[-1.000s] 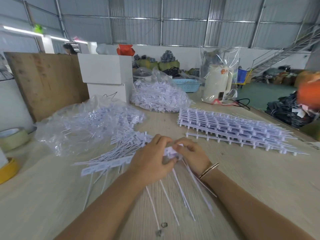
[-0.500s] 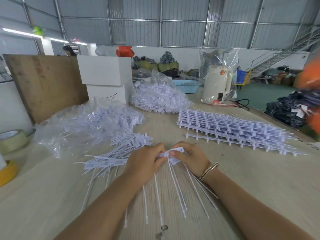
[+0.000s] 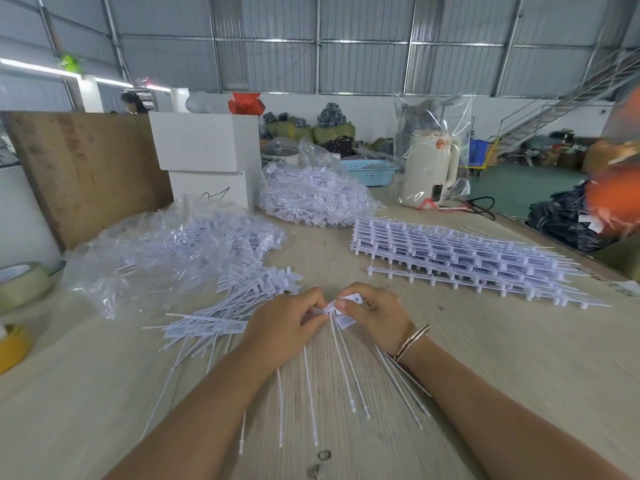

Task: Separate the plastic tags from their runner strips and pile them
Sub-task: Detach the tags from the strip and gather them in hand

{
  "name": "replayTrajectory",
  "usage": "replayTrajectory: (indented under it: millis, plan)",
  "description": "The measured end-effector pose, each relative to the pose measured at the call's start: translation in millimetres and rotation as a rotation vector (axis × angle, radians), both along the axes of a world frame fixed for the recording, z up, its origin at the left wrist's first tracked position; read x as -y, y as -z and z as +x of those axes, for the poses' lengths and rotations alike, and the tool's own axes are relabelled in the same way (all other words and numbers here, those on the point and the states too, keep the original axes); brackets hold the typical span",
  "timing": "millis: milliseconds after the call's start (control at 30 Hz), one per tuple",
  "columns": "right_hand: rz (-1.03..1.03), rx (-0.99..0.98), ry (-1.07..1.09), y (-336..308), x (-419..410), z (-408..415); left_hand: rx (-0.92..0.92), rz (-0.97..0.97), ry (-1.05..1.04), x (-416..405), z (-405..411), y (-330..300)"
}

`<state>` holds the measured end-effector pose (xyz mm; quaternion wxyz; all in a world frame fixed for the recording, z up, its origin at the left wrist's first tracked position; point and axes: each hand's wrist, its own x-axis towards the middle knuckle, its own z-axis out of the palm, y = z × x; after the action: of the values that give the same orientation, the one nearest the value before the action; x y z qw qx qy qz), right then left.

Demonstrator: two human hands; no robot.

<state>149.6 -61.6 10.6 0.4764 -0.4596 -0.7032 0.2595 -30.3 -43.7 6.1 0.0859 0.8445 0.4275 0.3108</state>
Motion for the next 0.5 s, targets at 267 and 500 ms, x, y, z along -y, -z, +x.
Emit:
replayTrajectory:
  millis: [267, 500]
  plan:
    - [0.148, 0.266, 0.252, 6.6, -1.6, -1.2, 0.035, -0.038, -0.021, 0.5, 1.2, -2.9]
    - [0.037, 0.282, 0.346, 3.0, -4.9, -3.6, 0.062, 0.023, -0.042, 4.1, 0.4, -7.0]
